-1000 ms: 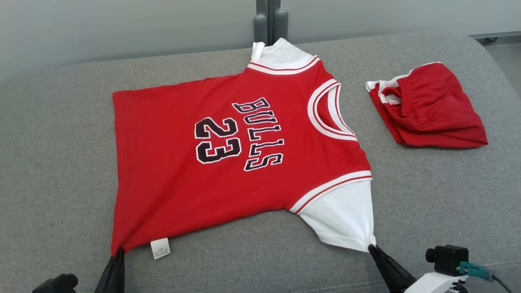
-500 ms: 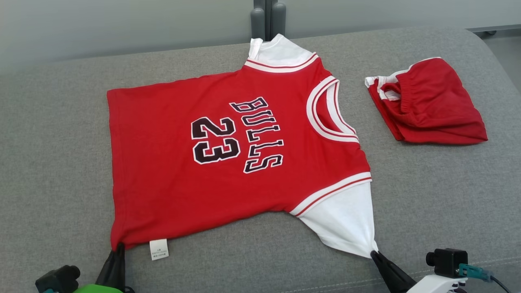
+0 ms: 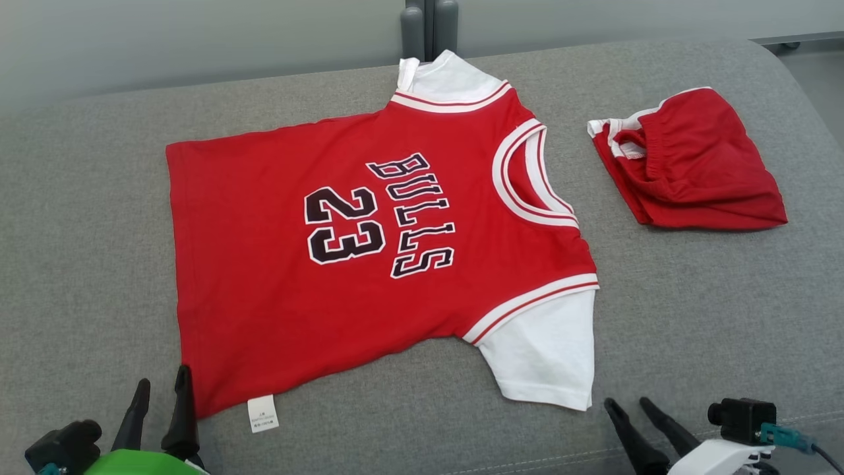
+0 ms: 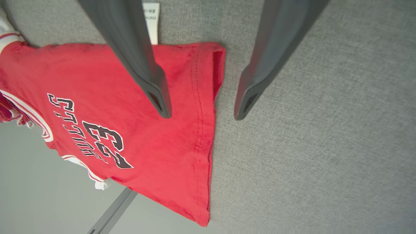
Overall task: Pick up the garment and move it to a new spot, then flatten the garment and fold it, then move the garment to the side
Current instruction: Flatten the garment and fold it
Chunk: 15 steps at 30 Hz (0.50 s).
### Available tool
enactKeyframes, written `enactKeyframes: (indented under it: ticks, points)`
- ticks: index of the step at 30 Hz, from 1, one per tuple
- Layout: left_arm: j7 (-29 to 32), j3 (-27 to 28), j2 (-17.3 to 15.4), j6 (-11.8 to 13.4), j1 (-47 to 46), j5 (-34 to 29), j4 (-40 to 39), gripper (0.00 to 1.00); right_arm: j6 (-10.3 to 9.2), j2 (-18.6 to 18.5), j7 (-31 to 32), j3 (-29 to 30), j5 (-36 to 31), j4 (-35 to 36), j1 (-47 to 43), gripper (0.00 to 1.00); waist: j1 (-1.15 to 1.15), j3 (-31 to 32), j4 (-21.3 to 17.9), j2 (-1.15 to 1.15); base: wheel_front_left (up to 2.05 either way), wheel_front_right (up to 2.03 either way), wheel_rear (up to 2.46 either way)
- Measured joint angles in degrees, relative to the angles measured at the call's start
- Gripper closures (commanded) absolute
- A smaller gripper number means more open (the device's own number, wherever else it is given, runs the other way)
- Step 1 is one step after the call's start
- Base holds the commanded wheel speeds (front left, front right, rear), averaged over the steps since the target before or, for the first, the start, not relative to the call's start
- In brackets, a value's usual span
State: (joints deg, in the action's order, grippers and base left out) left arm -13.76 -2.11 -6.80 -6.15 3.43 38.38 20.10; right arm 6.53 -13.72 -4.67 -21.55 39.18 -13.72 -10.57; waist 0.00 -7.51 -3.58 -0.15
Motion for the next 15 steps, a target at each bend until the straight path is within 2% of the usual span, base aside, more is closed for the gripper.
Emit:
enactKeyframes:
  ticks: [9,15]
  points:
    - [-0.5,-3.0,0.4,0.0,-3.3,-4.7,-4.9,0.00,-0.16,-1.7,-3.6,1.8,-3.9,2.1,6.6,0.00,0.00,0.9,-0.3,0.00,0.00,0.00,0.00]
    - [-0.5,-6.0,1.6,0.0,-4.1,-8.1,-8.1,0.00,-1.48,-2.9,-6.1,2.7,-7.6,3.5,11.0,0.00,0.00,2.1,-0.3,0.00,0.00,0.00,0.00]
